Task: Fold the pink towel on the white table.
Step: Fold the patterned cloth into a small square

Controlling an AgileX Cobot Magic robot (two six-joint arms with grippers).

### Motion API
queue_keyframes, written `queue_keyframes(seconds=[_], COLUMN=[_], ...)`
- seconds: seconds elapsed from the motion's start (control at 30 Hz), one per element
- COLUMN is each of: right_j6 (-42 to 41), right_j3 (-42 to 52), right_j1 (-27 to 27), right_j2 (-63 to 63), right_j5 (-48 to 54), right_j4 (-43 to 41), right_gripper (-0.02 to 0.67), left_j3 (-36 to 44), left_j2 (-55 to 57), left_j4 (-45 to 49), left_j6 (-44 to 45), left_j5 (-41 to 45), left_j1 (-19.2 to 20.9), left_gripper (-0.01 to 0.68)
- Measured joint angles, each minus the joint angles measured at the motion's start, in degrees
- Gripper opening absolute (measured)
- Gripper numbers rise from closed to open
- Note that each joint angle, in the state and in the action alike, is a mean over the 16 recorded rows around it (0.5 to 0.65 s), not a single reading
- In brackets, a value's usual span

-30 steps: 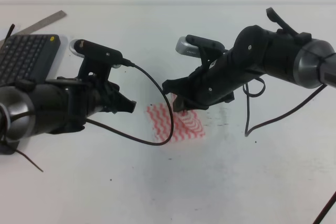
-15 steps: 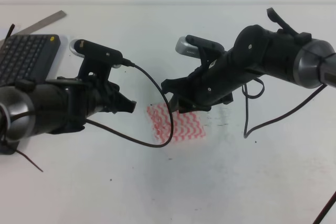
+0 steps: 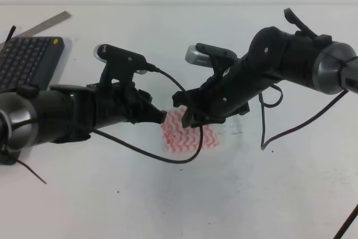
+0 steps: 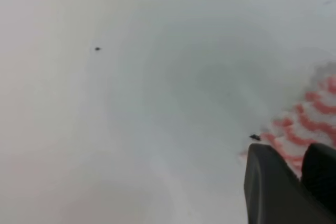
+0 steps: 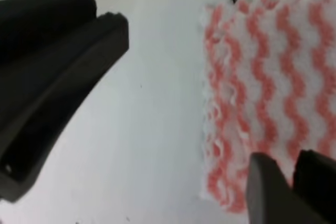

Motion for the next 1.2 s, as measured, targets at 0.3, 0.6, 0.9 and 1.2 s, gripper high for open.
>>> queue_keyframes(seconds=[0.3, 0.6, 0.9, 1.2], right_j6=[2.2, 3.9, 4.0, 4.0], right_j3=[0.0, 0.0, 0.0, 0.0], right_j1=[-2.4, -5.7, -6.3, -6.3], right_j2=[-0.4, -1.9, -2.8, -2.7], right_j5=[1.8, 3.0, 3.2, 3.1], right_j4=[-3.9, -6.3, -7.1, -7.2], right_gripper=[0.020, -0.011, -0.014, -0.015], left_j3=[0.0, -0.6, -1.9, -2.3], left_j2=[0.1, 2.1, 4.6, 7.1], left_j4=[0.0, 0.1, 0.8, 2.0], left_j6=[-4.4, -9.7, -12.9, -14.6], left_j5=[7.3, 17.3, 23.5, 25.1], left_j1=[0.0, 0.0, -0.2, -0.6], left_gripper=[0.131, 0.131, 0.131, 0.130])
